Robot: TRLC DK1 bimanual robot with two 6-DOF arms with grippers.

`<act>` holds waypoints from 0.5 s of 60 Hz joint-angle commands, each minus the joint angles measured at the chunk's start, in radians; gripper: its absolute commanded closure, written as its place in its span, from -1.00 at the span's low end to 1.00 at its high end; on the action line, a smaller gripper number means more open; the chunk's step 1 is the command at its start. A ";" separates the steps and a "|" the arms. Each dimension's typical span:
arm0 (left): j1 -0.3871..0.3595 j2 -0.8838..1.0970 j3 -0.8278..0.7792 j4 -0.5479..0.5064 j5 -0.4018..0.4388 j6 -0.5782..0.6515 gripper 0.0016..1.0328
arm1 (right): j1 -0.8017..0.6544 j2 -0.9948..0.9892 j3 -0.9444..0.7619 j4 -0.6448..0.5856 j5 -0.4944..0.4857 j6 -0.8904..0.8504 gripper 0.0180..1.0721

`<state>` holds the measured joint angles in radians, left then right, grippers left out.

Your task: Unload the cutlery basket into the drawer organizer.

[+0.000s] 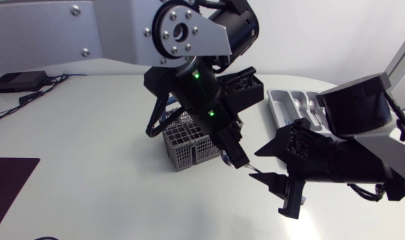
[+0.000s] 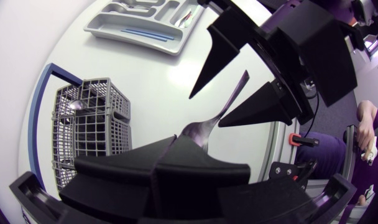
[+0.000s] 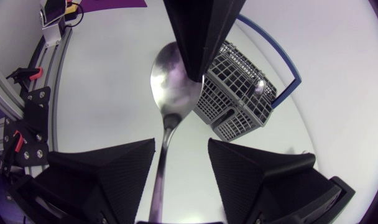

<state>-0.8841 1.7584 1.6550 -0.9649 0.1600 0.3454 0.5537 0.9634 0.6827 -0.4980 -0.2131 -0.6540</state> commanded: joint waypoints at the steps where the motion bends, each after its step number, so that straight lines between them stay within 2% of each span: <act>1: -0.007 -0.028 -0.024 0.008 -0.013 0.021 0.91 | 0.018 0.011 0.018 -0.014 0.000 0.013 0.18; 23: 0.000 -0.014 -0.015 0.015 -0.022 0.014 0.92 | 0.058 0.008 0.002 -0.024 0.040 0.027 0.89; 30: 0.000 -0.013 -0.011 0.015 -0.022 0.012 0.91 | 0.058 0.011 -0.002 -0.025 0.041 0.030 0.89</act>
<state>-0.8848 1.7576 1.6489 -0.9588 0.1398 0.3447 0.6064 0.9634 0.6827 -0.5129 -0.1780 -0.6422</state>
